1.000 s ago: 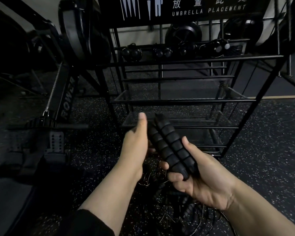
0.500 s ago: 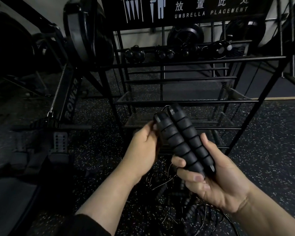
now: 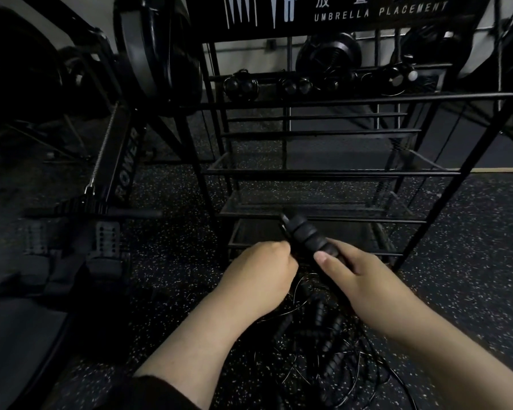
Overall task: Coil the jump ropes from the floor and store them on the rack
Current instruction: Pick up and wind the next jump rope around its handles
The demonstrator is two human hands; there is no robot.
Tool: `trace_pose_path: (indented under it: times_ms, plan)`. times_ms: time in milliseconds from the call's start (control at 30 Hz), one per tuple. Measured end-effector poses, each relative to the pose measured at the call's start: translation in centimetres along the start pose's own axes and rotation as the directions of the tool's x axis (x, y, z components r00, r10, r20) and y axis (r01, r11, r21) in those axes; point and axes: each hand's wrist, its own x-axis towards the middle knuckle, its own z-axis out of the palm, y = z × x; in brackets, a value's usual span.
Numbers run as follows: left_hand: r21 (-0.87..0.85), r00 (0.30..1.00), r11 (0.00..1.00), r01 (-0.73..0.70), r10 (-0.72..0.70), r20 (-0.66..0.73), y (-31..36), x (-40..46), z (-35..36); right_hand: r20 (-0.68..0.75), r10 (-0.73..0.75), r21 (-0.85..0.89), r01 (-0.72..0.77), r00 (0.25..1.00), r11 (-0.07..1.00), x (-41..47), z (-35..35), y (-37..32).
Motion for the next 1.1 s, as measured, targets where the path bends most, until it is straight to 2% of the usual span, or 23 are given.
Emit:
trace_pose_path:
  times_ms: [167,300,400,500,633,733,867,1000,1100]
  plan:
    - [0.045,0.995,0.994,-0.096,0.095,0.029,0.0,-0.6,-1.1,0.061,0.128,-0.288,-0.105,0.99,0.952,0.6,0.3,1.0]
    - [0.052,0.972,0.978,-0.202,0.194,0.135,0.0,-0.9,-1.8,0.181,0.137,-0.404,-0.054,0.974,0.913,0.5,-0.1,2.4]
    - [-0.03,0.954,0.972,-0.232,0.234,0.187,-0.7,-1.0,-2.4,0.318,0.107,-0.397,0.03,0.942,0.917,0.3,-1.2,2.1]
    - [-0.187,0.942,0.961,-0.201,0.242,0.231,-1.6,-1.1,-3.0,0.446,0.053,-0.356,0.123,0.893,0.926,0.1,-2.1,1.5]
    - [-0.451,0.928,0.88,-0.149,0.281,0.243,-2.0,-1.1,-3.9,0.583,-0.032,-0.127,0.13,0.812,0.983,-0.9,-2.3,0.0]
    - [-0.547,0.919,0.825,-0.146,0.318,0.235,-1.7,-1.2,-4.0,0.597,-0.104,-0.008,0.136,0.795,0.991,-1.2,-2.7,-0.6]
    - [-0.588,0.931,0.798,-0.131,0.303,0.203,-1.7,-0.9,-3.9,0.565,-0.121,-0.018,0.159,0.816,0.987,-1.1,-2.9,-0.4]
    - [-0.535,0.948,0.833,-0.142,0.27,0.169,-1.9,-0.6,-3.6,0.501,-0.068,-0.161,0.17,0.863,0.972,-0.7,-2.9,0.6]
    - [-0.5,0.965,0.851,-0.16,0.242,0.103,-1.9,-0.7,-3.6,0.358,-0.045,-0.267,0.148,0.933,0.952,-0.3,-2.8,1.0]
